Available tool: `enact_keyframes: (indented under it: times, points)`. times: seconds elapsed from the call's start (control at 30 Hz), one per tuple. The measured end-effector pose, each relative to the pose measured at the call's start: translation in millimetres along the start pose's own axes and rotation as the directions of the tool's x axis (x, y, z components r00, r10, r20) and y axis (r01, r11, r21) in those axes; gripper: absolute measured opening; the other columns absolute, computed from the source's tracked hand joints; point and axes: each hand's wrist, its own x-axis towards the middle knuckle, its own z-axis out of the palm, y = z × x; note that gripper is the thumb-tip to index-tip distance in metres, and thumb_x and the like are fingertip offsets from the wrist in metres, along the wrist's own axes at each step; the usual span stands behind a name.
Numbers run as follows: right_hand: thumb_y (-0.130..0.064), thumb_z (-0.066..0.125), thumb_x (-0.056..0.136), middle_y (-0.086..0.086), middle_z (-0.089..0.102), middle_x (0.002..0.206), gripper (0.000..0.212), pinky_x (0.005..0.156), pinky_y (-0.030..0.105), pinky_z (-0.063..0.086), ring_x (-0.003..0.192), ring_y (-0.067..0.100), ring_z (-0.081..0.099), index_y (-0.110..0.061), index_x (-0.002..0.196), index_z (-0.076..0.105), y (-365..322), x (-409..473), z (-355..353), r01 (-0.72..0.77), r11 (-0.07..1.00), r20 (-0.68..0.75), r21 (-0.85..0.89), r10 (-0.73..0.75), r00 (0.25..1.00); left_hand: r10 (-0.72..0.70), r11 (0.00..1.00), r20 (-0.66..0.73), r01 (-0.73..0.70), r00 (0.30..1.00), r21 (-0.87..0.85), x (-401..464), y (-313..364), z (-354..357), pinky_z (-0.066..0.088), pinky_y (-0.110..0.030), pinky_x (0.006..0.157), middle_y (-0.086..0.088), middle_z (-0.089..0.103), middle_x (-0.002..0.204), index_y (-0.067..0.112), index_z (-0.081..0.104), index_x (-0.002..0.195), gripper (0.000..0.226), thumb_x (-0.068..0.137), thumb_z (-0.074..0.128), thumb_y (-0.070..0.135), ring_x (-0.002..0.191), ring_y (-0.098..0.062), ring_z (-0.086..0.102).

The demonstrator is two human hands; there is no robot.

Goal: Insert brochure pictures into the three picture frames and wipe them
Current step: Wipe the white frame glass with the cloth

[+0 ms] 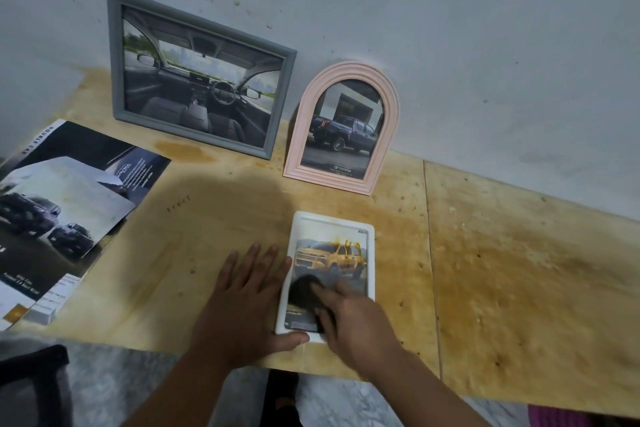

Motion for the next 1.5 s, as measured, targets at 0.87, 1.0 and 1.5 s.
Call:
enact_keyframes:
  times: [0.87, 1.0, 1.5]
  points:
    - [-0.024, 0.055, 0.101, -0.004, 0.07, 0.117, 0.033, 0.085, 0.03, 0.053, 0.097, 0.014, 0.067, -0.032, 0.13, 0.067, 43.9, 21.0, -45.8, -0.044, 0.939, 0.119, 0.342, 0.003, 0.993, 0.007, 1.0, 0.014, -0.007, 1.0, -0.005, 0.4, 0.1, -1.5, 0.019, -0.063, 0.122, -0.009, 0.023, 0.169, 0.017, 0.037, 0.158, 0.125, 0.066, 0.04, 0.102, 0.158, -0.034, 0.016]
    - [-0.028, 0.051, 0.104, 0.005, 0.063, 0.112, 0.035, 0.084, 0.035, 0.049, 0.101, 0.026, 0.062, -0.028, 0.137, 0.062, 65.6, 67.4, -47.0, -0.181, 0.967, -0.122, 0.18, 0.204, 0.971, 0.007, 1.0, -0.003, -0.007, 1.0, 0.001, 1.2, 0.1, -0.6, 0.021, -0.064, 0.122, -0.01, 0.027, 0.168, 0.017, 0.039, 0.158, 0.125, 0.066, 0.038, 0.102, 0.156, -0.035, 0.02]
    - [-0.025, 0.051, 0.102, 0.0, 0.066, 0.118, 0.036, 0.087, 0.032, 0.051, 0.102, 0.021, 0.064, -0.031, 0.135, 0.064, 53.6, 35.7, -39.3, -0.11, 0.952, -0.038, 0.287, 0.126, 0.991, 0.004, 1.0, -0.004, -0.004, 1.0, 0.007, 0.8, 0.8, -1.0, 0.021, -0.063, 0.122, -0.009, 0.026, 0.168, 0.017, 0.037, 0.158, 0.125, 0.066, 0.041, 0.101, 0.157, -0.034, 0.019]
